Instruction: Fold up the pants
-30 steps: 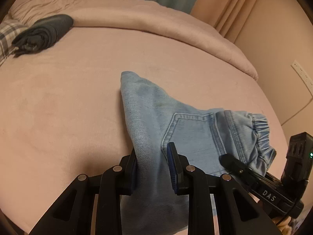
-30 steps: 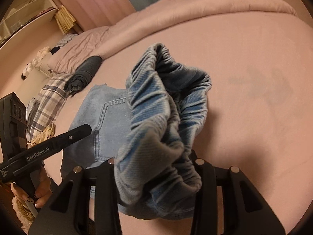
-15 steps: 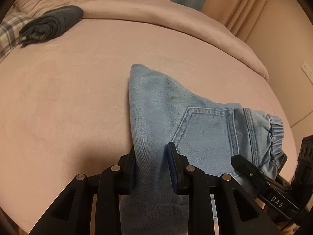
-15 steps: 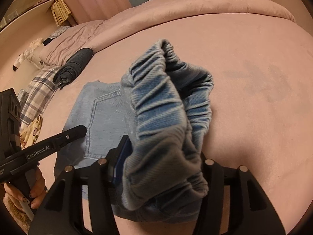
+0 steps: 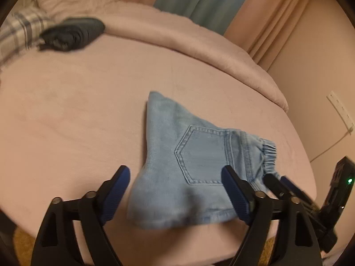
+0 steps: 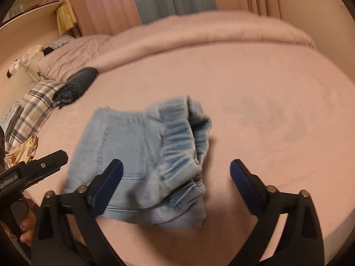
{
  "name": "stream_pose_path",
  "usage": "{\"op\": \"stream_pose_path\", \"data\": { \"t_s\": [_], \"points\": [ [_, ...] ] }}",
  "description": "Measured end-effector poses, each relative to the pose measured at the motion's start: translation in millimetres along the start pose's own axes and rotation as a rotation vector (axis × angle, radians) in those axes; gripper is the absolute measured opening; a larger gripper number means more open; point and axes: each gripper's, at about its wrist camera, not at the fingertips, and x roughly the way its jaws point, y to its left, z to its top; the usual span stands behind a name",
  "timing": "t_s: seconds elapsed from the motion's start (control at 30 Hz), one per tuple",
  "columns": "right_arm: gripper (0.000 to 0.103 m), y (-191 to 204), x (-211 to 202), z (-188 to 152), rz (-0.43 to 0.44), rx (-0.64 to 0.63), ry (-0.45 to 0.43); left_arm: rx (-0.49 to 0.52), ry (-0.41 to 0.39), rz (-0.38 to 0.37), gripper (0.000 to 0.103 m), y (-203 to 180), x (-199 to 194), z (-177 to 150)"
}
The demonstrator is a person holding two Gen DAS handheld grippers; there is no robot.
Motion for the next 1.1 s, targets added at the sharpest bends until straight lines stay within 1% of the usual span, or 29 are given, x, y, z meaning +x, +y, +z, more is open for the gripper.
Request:
{"op": "stream_pose_path", "data": {
  "t_s": [0.1,0.2,0.37,0.5,0.63,0.77,0.93,1.1],
  "points": [
    [0.103,9.6,-21.2,3.5,-0.029,-0.045,-0.054,0.017,-0.042,0.042,0.094,-4.1,-20.3,-1.2],
    [0.103,21.2,-37.5,4.9,-0.044,-0.088,-0.089,0.032,-0.057,0.064,0.099,-8.1,-35.5,-5.1],
    [0.103,35.4,-59.8,5.3,-0.024,-0.111,-0.126,0.067,-0.083,0.098,0.099,-14.4,-48.7,-11.0],
    [0.103,46.2,-70.8,2.0,-0.037,-0.134,-0.153,0.088,-0.097,0.126,0.100,-22.9,-55.2,-19.3],
    [0.103,49.0,-77.4,-1.6,-0.047,-0.121,-0.165,0.091,-0.107,0.132,0.100,-24.6,-58.6,-22.2],
    [0.103,50.8,-78.8,-2.8,-0.070,-0.111,-0.162,0.096,-0.103,0.161,0.100,-25.2,-57.2,-23.5],
    [0.103,50.6,-80.9,-4.7,-0.085,-0.105,-0.158,0.102,-0.100,0.159,0.100,-27.7,-57.5,-26.2],
    [0.103,53.5,-82.1,-7.3,-0.101,-0.106,-0.157,0.105,-0.100,0.175,0.100,-29.3,-57.6,-28.5]
  ]
}}
